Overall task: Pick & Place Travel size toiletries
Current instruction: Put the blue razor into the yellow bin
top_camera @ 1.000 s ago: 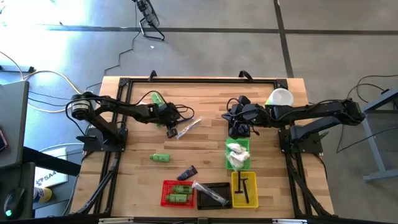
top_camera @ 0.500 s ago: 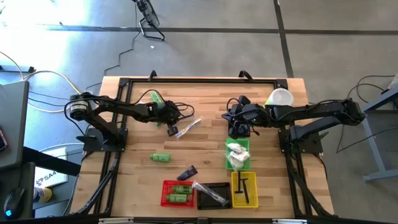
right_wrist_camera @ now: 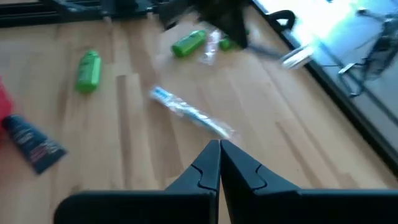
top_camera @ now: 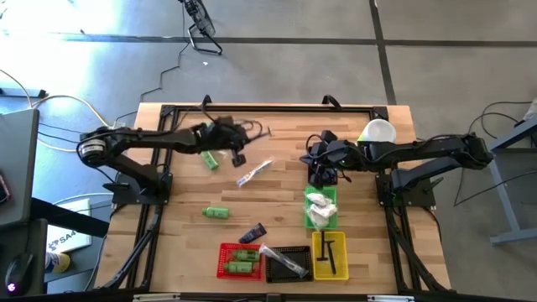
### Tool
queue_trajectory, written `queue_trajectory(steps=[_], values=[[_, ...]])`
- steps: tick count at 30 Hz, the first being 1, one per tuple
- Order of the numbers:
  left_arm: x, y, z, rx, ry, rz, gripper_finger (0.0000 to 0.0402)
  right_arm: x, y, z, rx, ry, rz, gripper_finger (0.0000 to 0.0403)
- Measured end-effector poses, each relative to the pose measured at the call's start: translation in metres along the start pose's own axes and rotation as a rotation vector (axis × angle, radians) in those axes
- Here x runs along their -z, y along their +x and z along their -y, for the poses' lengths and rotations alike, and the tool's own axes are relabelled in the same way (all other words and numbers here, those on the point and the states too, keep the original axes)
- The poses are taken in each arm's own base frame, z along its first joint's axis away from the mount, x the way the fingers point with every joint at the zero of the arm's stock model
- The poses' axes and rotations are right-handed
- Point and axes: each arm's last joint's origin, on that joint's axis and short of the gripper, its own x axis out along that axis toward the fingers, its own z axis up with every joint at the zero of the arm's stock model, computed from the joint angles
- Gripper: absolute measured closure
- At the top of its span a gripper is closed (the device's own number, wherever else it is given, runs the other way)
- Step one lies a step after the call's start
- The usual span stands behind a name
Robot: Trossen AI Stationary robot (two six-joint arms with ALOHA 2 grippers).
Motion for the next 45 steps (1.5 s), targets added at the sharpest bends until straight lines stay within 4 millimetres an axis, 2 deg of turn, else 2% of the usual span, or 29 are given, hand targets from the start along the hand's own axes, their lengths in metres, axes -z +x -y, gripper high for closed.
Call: queue_trajectory(steps=[7, 12, 19, 27, 32, 40, 45], values=[[-0.025, -0.02, -0.033, 0.094, -0.086, 0.179, 0.0368, 0.001, 0.0, -0.002, -0.053, -0.003, -0.011, 0.04], [-0.037, -0.028, -0.04, 0.238, -0.098, 0.337, 0.0368, -0.004, 0.0, 0.0, -0.045, -0.041, 0.03, 0.0401], [-0.056, -0.038, -0.036, 0.361, -0.05, 0.554, 0.0368, -0.022, 0.0, 0.007, -0.024, -0.06, 0.215, 0.0401], [-0.067, -0.044, -0.017, 0.419, 0.012, 0.655, 0.0368, -0.044, 0.008, 0.016, -0.004, -0.026, 0.448, 0.0396], [-0.069, -0.045, -0.007, 0.427, 0.058, 0.678, 0.0368, -0.043, 0.022, 0.012, -0.027, -0.081, 0.46, 0.0358], [-0.069, -0.045, -0.008, 0.416, 0.064, 0.678, 0.0368, -0.049, 0.034, 0.01, -0.025, -0.022, 0.578, 0.0264], [-0.069, -0.045, -0.007, 0.417, 0.064, 0.675, 0.0368, -0.049, 0.047, 0.013, -0.017, 0.014, 0.622, 0.0236]])
